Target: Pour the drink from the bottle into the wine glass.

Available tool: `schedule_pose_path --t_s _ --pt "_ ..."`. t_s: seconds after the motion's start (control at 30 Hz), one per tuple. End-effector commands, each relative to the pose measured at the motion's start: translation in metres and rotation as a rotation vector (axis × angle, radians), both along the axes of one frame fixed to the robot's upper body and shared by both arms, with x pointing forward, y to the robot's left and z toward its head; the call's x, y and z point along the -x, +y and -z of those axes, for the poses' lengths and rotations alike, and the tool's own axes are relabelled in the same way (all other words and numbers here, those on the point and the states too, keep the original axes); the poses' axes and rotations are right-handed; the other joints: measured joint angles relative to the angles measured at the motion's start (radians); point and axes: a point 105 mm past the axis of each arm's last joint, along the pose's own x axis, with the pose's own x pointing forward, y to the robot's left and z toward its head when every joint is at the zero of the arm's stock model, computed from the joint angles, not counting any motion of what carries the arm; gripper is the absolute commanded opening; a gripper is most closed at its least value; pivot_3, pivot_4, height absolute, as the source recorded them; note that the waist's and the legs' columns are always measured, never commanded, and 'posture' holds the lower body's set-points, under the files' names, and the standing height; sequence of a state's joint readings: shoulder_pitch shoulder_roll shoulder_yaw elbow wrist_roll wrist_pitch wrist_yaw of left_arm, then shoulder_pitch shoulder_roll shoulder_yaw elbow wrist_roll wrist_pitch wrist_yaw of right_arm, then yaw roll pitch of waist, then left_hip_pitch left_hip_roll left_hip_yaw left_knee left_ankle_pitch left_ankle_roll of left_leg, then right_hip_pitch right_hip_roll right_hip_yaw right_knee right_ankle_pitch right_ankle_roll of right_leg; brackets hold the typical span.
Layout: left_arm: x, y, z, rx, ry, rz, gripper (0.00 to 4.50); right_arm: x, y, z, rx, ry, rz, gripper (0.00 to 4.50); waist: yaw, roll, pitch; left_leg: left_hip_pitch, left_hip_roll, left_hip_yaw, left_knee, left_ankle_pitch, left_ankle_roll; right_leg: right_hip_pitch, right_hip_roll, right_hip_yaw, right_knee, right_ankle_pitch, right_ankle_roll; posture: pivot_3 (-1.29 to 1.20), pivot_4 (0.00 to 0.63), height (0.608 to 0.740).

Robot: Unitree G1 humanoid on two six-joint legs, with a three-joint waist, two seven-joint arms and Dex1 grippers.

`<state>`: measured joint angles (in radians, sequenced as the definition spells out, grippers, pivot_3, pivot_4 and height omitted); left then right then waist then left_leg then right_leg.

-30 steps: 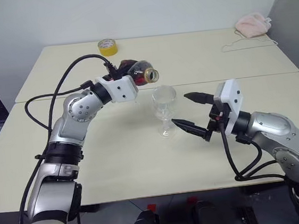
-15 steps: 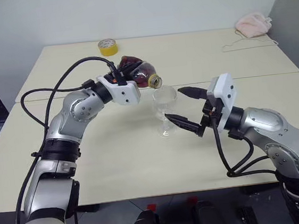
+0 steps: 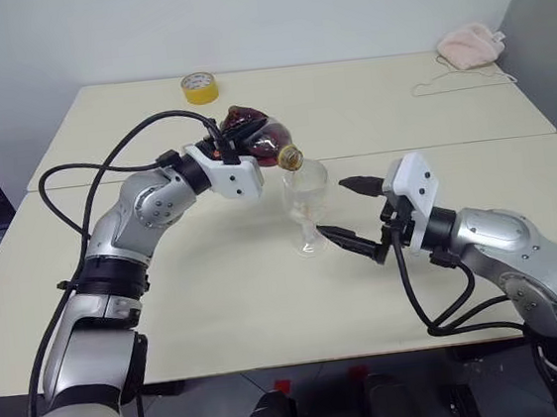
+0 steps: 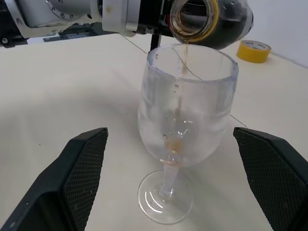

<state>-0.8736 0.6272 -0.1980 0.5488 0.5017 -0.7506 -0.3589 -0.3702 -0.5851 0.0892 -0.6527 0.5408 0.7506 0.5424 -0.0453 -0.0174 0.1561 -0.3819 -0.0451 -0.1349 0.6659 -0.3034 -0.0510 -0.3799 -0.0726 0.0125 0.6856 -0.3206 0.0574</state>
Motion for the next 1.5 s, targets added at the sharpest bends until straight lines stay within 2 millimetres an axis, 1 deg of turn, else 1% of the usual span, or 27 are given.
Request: schedule_pose_path --t_s 0.03,0.37,0.57,0.77,0.87,1.03,1.5 --pt "0.004 -0.001 -0.025 0.018 -0.09 0.024 0.76 0.008 -0.002 -0.019 -0.021 -0.068 -0.015 4.5 0.0 0.0 0.0 0.0 0.0 0.0 0.0 0.0 0.0 0.0 0.0 0.0 0.0 0.0 0.0 0.0 0.15 0.74" --pt "0.001 -0.002 -0.025 0.001 -0.098 0.027 0.76 0.007 -0.013 -0.034 0.038 -0.098 0.002 4.5 -0.001 0.0 0.0 0.0 0.0 0.0 0.0 0.0 0.0 -0.001 0.0 0.0 0.001 0.0 0.0 0.0 0.15 0.74" --pt "0.001 -0.003 -0.023 -0.008 -0.098 0.032 0.76 0.012 -0.006 -0.044 0.038 -0.099 -0.045 4.5 -0.006 0.0 0.0 0.0 0.0 0.001 0.0 0.0 0.0 -0.001 0.0 0.001 0.003 0.0 0.0 0.0 0.15 0.74" --pt "0.001 -0.005 -0.024 -0.017 -0.103 0.038 0.76 0.015 -0.003 -0.045 0.04 -0.089 -0.083 4.5 -0.006 0.0 0.0 -0.001 0.0 0.0 0.001 0.0 0.0 -0.002 0.0 0.001 0.003 0.0 0.0 0.0 0.15 0.74" --pt "0.001 -0.006 -0.025 -0.023 -0.107 0.042 0.76 0.02 -0.002 -0.047 0.026 -0.065 -0.123 4.5 -0.006 0.0 0.0 -0.001 0.0 0.0 0.001 0.0 0.0 -0.002 0.0 0.0 0.004 0.0 0.0 0.0 0.15 0.74" --pt "0.002 -0.008 -0.027 -0.031 -0.113 0.047 0.76 0.024 -0.002 -0.046 0.028 -0.042 -0.151 4.5 -0.006 0.0 0.0 -0.001 0.0 0.001 0.001 0.0 0.0 -0.003 0.0 0.001 0.004 0.0 0.0 0.0 0.15 0.74" --pt "0.003 -0.01 -0.032 -0.062 -0.139 0.053 0.76 0.025 -0.004 -0.044 0.01 -0.023 -0.157 4.5 -0.006 0.0 0.0 -0.002 0.0 0.001 0.001 0.0 0.0 -0.004 0.0 0.001 0.005 0.0 0.0 0.0 0.15 0.74"
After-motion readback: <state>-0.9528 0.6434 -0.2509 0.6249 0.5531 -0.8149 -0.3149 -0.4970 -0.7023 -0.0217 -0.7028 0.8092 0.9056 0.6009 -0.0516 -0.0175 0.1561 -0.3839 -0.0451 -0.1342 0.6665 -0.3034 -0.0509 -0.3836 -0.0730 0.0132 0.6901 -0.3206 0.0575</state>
